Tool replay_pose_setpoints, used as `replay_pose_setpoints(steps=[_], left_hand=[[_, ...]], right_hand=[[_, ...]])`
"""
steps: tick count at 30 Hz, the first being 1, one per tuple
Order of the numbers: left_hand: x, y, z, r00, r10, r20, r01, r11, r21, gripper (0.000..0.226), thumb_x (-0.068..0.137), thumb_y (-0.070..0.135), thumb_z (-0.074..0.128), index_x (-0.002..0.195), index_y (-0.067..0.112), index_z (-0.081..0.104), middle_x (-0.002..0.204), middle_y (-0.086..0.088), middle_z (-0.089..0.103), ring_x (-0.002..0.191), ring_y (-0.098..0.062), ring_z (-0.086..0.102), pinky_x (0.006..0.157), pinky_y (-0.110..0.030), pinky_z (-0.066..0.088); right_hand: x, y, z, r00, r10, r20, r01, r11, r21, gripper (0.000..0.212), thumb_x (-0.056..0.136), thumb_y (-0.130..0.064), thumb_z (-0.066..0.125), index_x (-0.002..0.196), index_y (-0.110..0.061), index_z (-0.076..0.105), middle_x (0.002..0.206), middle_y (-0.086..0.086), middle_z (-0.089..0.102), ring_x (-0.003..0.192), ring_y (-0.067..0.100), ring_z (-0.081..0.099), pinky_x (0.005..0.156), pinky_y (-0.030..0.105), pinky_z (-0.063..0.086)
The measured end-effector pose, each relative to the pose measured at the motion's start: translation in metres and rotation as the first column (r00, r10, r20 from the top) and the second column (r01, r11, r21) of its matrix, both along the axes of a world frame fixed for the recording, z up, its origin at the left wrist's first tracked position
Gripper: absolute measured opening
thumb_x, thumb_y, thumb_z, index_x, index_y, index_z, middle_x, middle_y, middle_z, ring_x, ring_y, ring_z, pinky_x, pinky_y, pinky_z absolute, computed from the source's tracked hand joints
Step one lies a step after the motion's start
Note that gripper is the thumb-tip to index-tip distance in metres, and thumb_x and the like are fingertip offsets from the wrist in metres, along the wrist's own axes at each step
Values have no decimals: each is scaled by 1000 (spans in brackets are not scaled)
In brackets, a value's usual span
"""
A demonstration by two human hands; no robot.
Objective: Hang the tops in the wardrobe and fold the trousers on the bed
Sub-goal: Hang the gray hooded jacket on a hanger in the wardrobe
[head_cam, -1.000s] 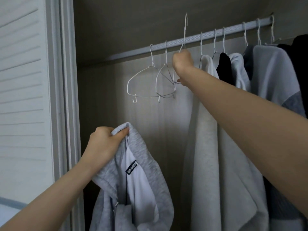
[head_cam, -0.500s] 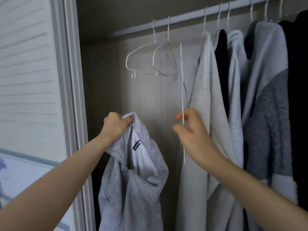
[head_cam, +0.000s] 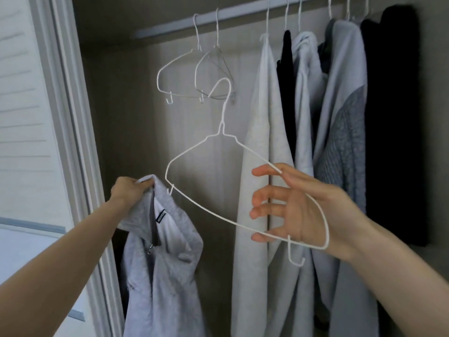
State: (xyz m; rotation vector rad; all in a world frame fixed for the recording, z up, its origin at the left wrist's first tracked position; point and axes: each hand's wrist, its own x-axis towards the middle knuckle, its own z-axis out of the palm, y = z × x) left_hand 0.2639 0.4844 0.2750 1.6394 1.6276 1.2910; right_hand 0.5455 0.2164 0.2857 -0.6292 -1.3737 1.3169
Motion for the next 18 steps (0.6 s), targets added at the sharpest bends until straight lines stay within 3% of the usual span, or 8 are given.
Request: replay_pose_setpoints(steps=[2, 5, 11, 14, 16, 18], left_hand=[[-2, -3, 1, 998, -1, 62, 2, 1000, -9, 32, 84, 31, 74, 86, 0, 71, 87, -18, 68, 79, -31, 64, 75, -37, 49], [-1, -8, 4, 987, -62, 147, 70, 996, -54, 27, 84, 22, 75, 82, -3, 65, 76, -14, 60, 62, -22, 51, 65, -31, 43], [1, -25, 11, 973, -209, 93, 215, 975, -53, 31, 82, 31, 76, 86, 1, 70, 79, -17, 71, 71, -26, 67, 67, -31, 51], [8, -36, 14, 944, -325, 58, 325, 946, 8, 24, 82, 29, 76, 81, 5, 71, 69, -9, 74, 60, -16, 69, 61, -26, 51], [18, -47, 19, 917, -395, 60, 393, 919, 41, 22, 83, 27, 75, 79, 6, 72, 69, -8, 74, 58, -13, 69, 59, -24, 52], [30, -56, 25, 893, -442, 85, 438, 897, 64, 20, 85, 23, 73, 77, 5, 70, 69, -9, 72, 61, -16, 69, 61, -25, 53]], right_hand=[[6, -8, 3, 999, 33, -15, -33, 999, -5, 39, 90, -30, 49, 125, -14, 57, 93, 19, 59, 84, 32, 61, 84, 66, 45], [11, -9, 2, 997, 75, 12, -74, 997, -28, 42, 92, -30, 48, 129, -13, 54, 90, 19, 57, 80, 31, 58, 83, 64, 44], [3, 0, -12, 991, 25, 134, -15, 997, -81, 41, 89, -31, 52, 126, -14, 57, 82, 18, 55, 72, 25, 56, 81, 62, 47], [-7, 11, -22, 986, 26, 167, -10, 996, -92, 38, 91, -29, 52, 125, -13, 58, 80, 18, 55, 68, 24, 55, 84, 67, 46], [-18, 21, -32, 973, -48, 224, 70, 993, -91, 32, 96, -25, 49, 124, -12, 58, 77, 17, 57, 65, 24, 56, 81, 65, 47], [-35, 32, -47, 934, -171, 313, 193, 980, -42, 25, 101, -19, 44, 120, -12, 58, 74, 14, 60, 65, 23, 58, 72, 52, 51]])
